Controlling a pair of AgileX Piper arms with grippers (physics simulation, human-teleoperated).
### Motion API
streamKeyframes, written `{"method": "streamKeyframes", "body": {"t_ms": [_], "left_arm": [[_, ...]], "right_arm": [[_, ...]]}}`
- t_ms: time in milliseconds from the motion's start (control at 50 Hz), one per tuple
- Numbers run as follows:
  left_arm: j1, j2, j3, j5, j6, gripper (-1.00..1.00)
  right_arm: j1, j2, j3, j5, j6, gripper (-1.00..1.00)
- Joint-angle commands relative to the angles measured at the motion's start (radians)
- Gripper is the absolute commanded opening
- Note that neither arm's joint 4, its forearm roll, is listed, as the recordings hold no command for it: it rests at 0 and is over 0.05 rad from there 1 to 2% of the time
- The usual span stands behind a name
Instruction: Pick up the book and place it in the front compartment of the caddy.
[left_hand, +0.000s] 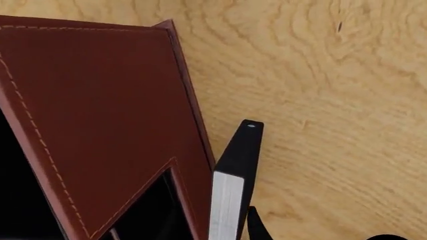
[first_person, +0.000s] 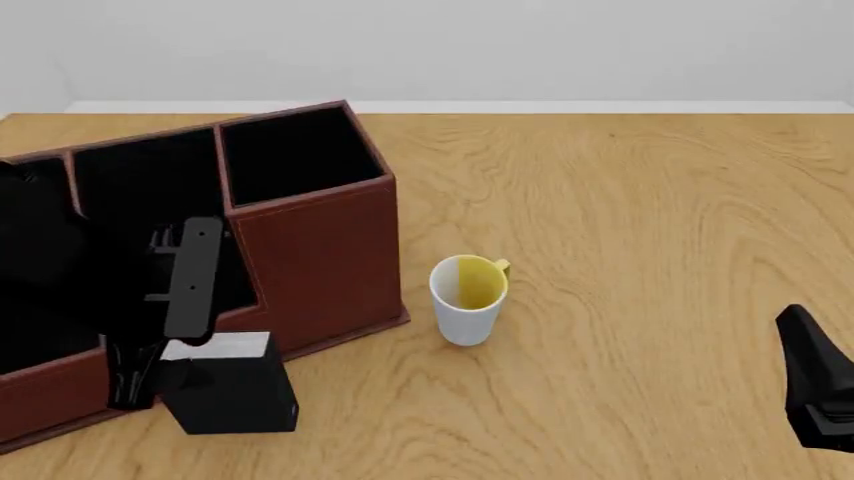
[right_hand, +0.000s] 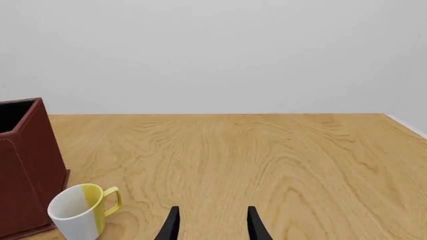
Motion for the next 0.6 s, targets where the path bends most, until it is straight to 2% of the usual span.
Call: {"method": "streamKeyframes", "body": {"t_ms": [20,200,380,400,500,520,600], "left_arm": [[0.003,0.015,0.035,-0.039,-0.007,1.0],[-0.043,0.017,0.058,-0.028,-0.083,1.0],[-0.063,0.014,0.079,-0.025,-0.112,1.0],[-0.076,0.01,0.078,-0.019,-0.126,-1.0],[-0.09,-0.016,0.081,-0.001,-0.129,-1.0],[-0.106,-0.022,0.077,0.013,-0.148,-1.0],[-0.09,-0.042,0.081,0.011,-0.106,-1.0]], "right_arm": [[0.0,0.0,0.0,0.0,0.0,1.0],[0.0,0.0,0.0,0.0,0.0,1.0],[0.0,0.0,0.0,0.0,0.0,1.0],[0.0,0.0,0.0,0.0,0.0,1.0],[0.0,0.0,0.0,0.0,0.0,1.0],[0.0,0.0,0.0,0.0,0.0,1.0],[0.0,0.0,0.0,0.0,0.0,1.0]]}}
